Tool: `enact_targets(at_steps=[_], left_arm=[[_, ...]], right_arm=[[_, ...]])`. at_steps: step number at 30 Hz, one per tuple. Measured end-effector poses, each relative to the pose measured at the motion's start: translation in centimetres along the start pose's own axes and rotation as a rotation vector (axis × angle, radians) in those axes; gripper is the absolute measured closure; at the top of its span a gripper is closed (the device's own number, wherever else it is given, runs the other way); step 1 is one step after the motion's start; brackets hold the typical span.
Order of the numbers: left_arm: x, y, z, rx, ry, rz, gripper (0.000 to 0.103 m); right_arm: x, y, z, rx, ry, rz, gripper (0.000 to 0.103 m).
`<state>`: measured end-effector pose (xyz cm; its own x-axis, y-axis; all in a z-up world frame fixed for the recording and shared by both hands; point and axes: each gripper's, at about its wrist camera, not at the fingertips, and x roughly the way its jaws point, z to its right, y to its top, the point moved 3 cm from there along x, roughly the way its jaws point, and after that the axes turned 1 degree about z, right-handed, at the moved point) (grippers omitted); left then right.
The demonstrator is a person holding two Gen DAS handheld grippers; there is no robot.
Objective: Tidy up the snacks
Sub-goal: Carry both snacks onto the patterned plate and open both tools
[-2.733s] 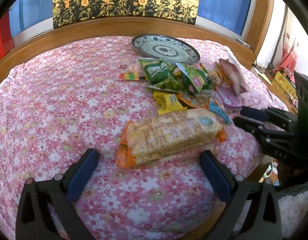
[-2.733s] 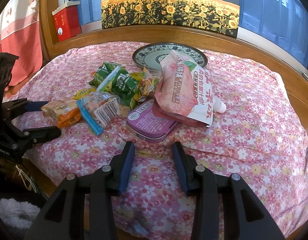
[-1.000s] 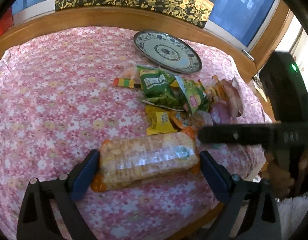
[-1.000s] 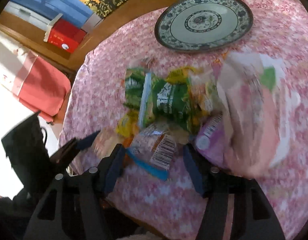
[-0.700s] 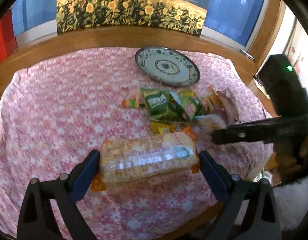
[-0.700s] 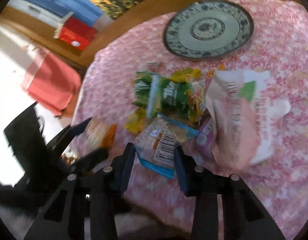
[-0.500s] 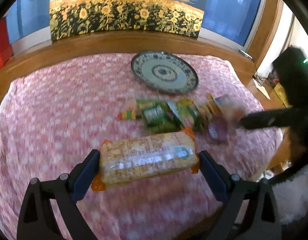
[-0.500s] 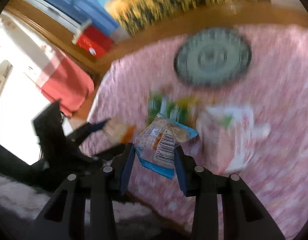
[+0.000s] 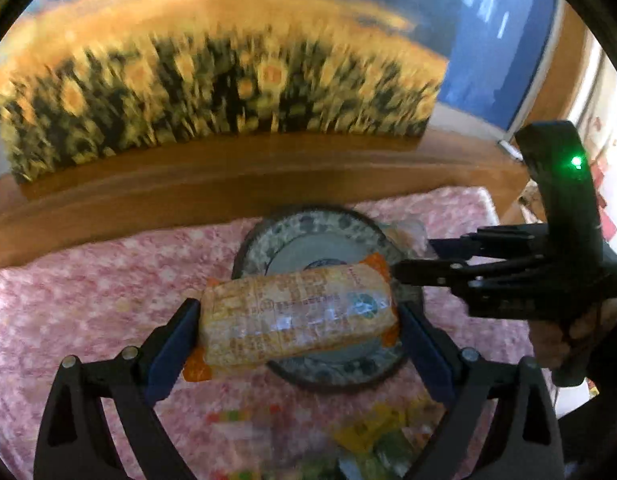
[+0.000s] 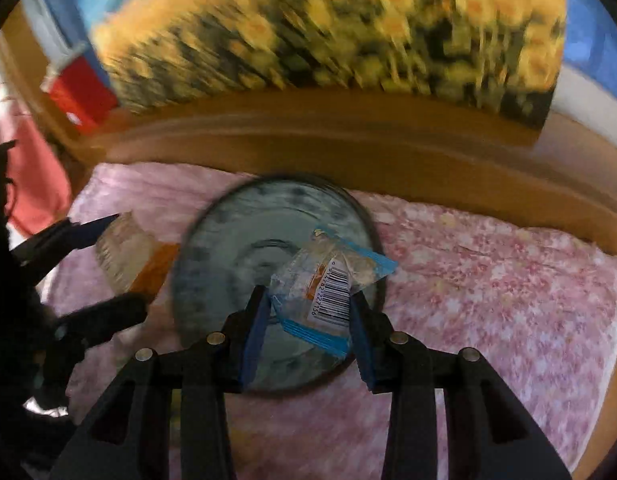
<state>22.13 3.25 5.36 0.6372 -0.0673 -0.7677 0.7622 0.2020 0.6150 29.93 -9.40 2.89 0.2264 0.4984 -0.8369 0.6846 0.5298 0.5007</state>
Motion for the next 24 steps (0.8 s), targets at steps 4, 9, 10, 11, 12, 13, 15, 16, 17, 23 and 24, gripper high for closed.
enact_targets(at_steps=[4, 9, 10, 11, 12, 13, 15, 16, 17, 23, 24], left_arm=[[3.5, -0.8, 0.3, 0.027, 0.025, -0.084, 0.005], [5.9, -0.9, -0.3, -0.025, 0.028, -0.170, 0.004], [6.0, -0.8, -0.6, -0.043, 0.029, -0.169, 0.004], [6.1, -0.5, -0.8, -0.063, 0.023, -0.172, 0.003], [6.0, -0.3, -1.1, -0.086, 0.020, -0.180, 0.002], [5.9, -0.2, -1.3, -0.098, 0.023, -0.189, 0.002], [5.1, 0.2, -1.5, -0.109, 0.032, -0.180, 0.001], [4.6, 0.4, -1.5, -0.109, 0.038, -0.160, 0.001], [3.9, 0.6, -1.4, -0.107, 0.040, -0.136, 0.001], [3.0, 1.3, -0.3, -0.036, 0.072, -0.083, 0.000], [2.8, 1.3, 0.0, -0.028, 0.067, -0.078, 0.000]], right_arm=[[2.2, 0.4, 0.5, -0.035, 0.011, -0.014, 0.063], [3.2, 1.2, -0.1, -0.121, 0.036, -0.004, 0.045], [2.9, 1.4, -0.4, -0.137, 0.033, 0.013, 0.033], [2.5, 1.5, -0.5, -0.140, 0.039, 0.033, 0.025], [2.1, 1.6, -0.5, -0.131, 0.042, 0.046, 0.023], [1.5, 1.8, -0.5, -0.115, 0.045, 0.060, 0.021], [0.6, 1.9, -0.4, -0.089, 0.041, 0.088, 0.021], [-0.3, 2.1, -0.3, -0.070, 0.035, 0.111, 0.021], [-1.0, 2.0, -0.1, -0.059, 0.032, 0.126, 0.021], [-4.3, 1.0, 0.0, 0.030, 0.029, 0.165, 0.021], [-4.7, 0.7, -0.1, 0.050, 0.029, 0.167, 0.021]])
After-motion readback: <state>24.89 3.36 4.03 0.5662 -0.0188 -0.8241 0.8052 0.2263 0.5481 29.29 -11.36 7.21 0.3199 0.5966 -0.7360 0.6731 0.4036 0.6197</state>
